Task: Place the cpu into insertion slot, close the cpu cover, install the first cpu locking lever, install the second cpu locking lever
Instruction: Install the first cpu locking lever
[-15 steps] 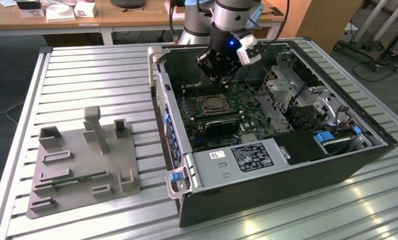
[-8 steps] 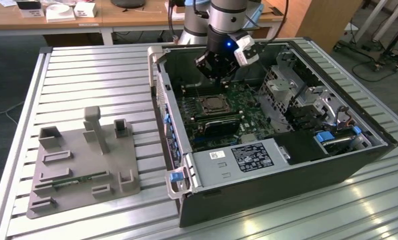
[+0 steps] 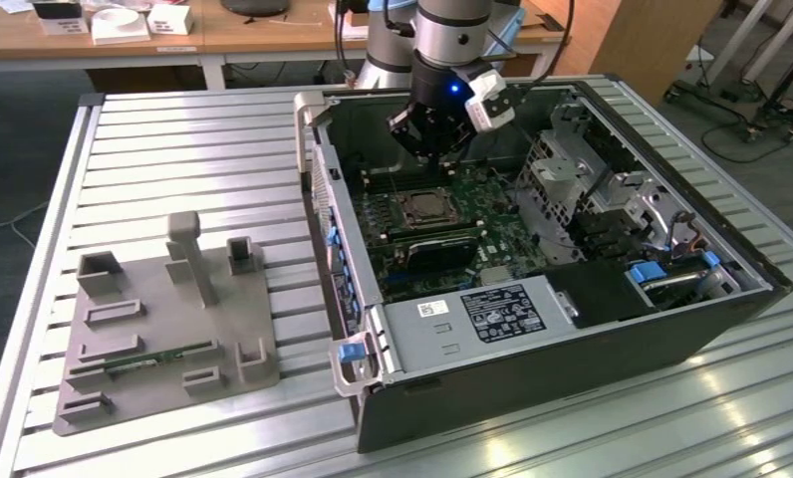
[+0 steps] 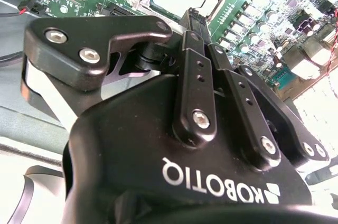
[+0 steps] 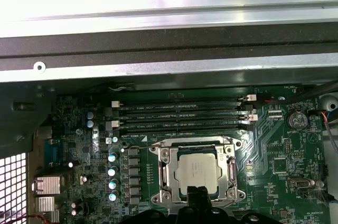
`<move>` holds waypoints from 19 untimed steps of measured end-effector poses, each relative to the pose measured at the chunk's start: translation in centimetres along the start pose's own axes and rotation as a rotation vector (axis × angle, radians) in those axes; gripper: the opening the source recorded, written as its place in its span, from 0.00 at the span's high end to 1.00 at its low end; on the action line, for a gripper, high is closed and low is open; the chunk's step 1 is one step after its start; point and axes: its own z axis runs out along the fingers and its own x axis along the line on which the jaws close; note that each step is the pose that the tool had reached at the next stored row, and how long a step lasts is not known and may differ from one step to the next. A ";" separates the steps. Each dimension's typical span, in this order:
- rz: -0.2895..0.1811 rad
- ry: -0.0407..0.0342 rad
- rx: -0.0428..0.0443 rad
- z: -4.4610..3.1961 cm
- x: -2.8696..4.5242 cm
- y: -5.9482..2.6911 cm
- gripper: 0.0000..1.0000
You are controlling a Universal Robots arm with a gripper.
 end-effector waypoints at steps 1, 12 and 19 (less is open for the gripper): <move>0.000 0.0001 0.0000 0.00 0.00 0.00 0.89; -0.009 0.0004 -0.0008 -0.04 0.55 -0.03 0.89; -0.053 0.0020 -0.0039 -0.05 0.65 -0.04 0.89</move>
